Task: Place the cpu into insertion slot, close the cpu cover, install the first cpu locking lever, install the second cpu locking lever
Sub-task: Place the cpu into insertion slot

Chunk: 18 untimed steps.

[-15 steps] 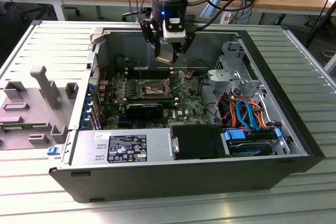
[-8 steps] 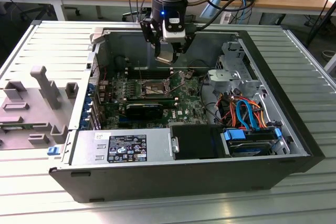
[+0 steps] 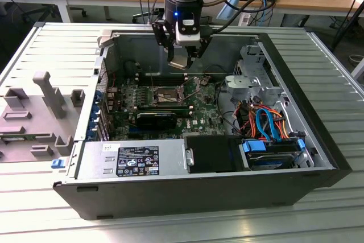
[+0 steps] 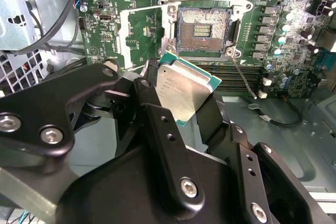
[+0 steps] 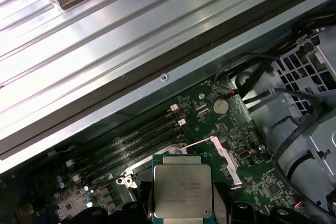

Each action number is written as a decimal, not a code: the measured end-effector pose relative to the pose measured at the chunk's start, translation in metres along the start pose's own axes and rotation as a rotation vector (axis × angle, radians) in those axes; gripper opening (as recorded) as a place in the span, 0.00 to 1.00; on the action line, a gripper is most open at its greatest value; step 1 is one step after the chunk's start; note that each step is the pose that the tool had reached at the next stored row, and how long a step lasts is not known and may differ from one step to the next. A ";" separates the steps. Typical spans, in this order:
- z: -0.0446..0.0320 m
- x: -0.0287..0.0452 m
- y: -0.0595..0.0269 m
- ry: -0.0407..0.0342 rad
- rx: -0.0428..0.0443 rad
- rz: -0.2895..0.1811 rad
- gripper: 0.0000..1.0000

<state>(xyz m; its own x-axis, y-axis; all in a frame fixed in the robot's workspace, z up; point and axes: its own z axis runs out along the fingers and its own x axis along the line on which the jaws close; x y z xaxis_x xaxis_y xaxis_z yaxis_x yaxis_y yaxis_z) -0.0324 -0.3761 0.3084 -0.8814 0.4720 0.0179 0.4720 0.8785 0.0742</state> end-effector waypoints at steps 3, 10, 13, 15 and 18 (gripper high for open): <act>0.0000 0.0000 0.0000 -0.0002 -0.0001 0.003 0.54; 0.0000 0.0000 0.0000 -0.0007 -0.0002 0.009 0.54; 0.0000 0.0000 0.0000 -0.0009 -0.0002 0.013 0.54; 0.0000 0.0000 0.0000 -0.0010 -0.0003 0.015 0.54; 0.0000 0.0000 0.0000 -0.0012 -0.0003 0.017 0.54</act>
<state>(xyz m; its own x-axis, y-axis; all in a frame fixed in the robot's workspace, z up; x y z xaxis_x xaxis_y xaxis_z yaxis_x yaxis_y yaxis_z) -0.0325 -0.3761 0.3084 -0.8732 0.4870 0.0180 0.4869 0.8703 0.0742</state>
